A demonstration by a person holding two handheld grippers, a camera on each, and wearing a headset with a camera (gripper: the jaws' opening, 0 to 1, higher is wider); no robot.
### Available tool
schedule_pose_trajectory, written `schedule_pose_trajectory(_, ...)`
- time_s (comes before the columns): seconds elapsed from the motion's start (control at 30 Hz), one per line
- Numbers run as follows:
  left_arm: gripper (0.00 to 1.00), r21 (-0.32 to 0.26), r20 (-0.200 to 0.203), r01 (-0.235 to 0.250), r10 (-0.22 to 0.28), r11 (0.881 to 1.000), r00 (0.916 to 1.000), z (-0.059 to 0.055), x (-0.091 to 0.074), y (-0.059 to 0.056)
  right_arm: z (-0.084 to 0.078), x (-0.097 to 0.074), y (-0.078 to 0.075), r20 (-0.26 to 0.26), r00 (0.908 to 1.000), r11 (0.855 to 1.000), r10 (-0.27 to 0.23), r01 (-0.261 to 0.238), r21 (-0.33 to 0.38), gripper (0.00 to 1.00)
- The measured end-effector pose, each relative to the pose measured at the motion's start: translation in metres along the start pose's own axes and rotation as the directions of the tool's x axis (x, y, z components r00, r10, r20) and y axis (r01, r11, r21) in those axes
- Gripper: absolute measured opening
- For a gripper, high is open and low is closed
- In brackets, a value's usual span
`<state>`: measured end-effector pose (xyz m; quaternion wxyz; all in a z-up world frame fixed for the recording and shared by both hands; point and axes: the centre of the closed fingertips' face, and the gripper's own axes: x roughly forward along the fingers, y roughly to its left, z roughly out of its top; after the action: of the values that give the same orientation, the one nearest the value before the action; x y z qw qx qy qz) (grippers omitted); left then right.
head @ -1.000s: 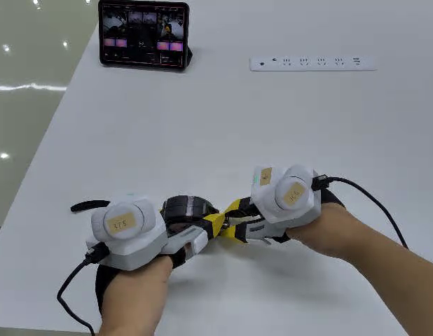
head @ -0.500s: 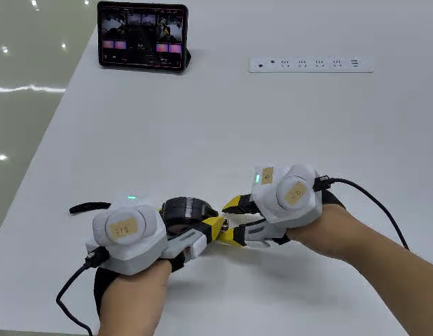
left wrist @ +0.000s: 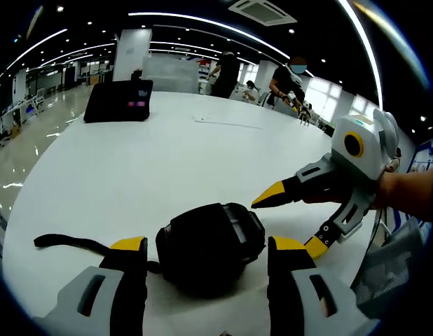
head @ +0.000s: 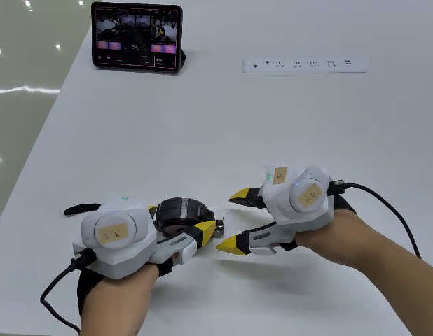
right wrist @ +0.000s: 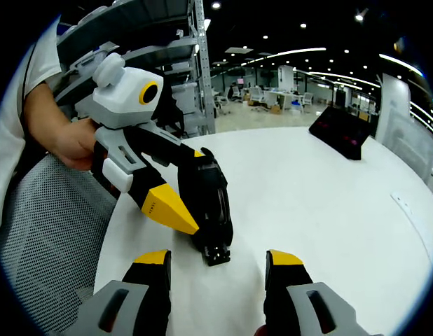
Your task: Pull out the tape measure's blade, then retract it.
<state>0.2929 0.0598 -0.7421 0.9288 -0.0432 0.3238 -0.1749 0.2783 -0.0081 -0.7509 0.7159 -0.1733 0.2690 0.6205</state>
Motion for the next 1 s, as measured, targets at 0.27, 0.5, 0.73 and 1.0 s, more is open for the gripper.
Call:
schedule_pose_trajectory(0.27,0.72,0.073,-0.002,0.016,-0.016,0.997,0.9999,0.002,-0.008,0.002,-0.002,-0.019,-0.003,0.02,0.9986,0.998,-0.049,0.048,0.044,0.61)
schedule_pose_trajectory(0.5,0.73,0.117,-0.008,0.035,-0.034,0.992,0.9994,0.005,-0.013,0.007,-0.002,-0.032,-0.004,0.031,0.9957,0.995,-0.087,0.085,0.058,0.66)
schedule_pose_trajectory(0.73,0.75,0.174,-0.012,0.065,-0.064,0.983,0.9979,0.009,-0.02,0.007,-0.003,-0.047,-0.007,0.033,0.9914,0.99,-0.127,0.125,0.058,0.69)
schedule_pose_trajectory(1.0,0.75,0.204,-0.018,0.097,-0.096,0.974,0.9953,0.01,-0.031,0.008,-0.007,-0.063,-0.006,0.03,0.9886,0.987,-0.148,0.146,0.062,0.71)
